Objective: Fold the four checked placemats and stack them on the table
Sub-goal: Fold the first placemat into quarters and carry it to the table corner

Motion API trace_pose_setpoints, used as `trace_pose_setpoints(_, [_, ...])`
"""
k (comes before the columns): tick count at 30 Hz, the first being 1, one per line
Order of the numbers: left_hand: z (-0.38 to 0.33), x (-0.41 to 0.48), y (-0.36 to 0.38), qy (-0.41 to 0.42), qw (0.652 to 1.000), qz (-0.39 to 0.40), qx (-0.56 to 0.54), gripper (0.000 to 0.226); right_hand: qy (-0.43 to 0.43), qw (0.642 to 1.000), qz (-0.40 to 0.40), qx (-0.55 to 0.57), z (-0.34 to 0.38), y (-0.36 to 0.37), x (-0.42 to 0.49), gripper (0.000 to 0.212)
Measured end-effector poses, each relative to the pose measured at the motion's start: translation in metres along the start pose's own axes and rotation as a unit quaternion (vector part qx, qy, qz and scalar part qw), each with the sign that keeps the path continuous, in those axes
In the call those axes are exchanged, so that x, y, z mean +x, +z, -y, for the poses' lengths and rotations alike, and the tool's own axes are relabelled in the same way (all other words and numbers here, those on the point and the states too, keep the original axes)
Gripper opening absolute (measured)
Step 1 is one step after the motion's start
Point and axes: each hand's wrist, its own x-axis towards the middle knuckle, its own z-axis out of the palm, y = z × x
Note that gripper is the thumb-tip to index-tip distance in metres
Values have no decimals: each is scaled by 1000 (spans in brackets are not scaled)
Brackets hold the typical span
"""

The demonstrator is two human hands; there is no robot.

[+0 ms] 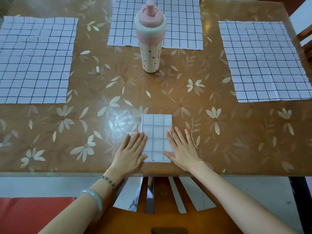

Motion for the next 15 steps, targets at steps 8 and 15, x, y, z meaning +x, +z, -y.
trace_pose_setpoints(8, [-20, 6, -28, -146, 957, -104, -227, 72, 82, 959, -150, 224, -13, -42, 17, 64])
trace_pose_setpoints(15, [-51, 56, -51, -325, 844, -183, -386, 75, 97, 941, -202, 253, -5, -77, 60, 47])
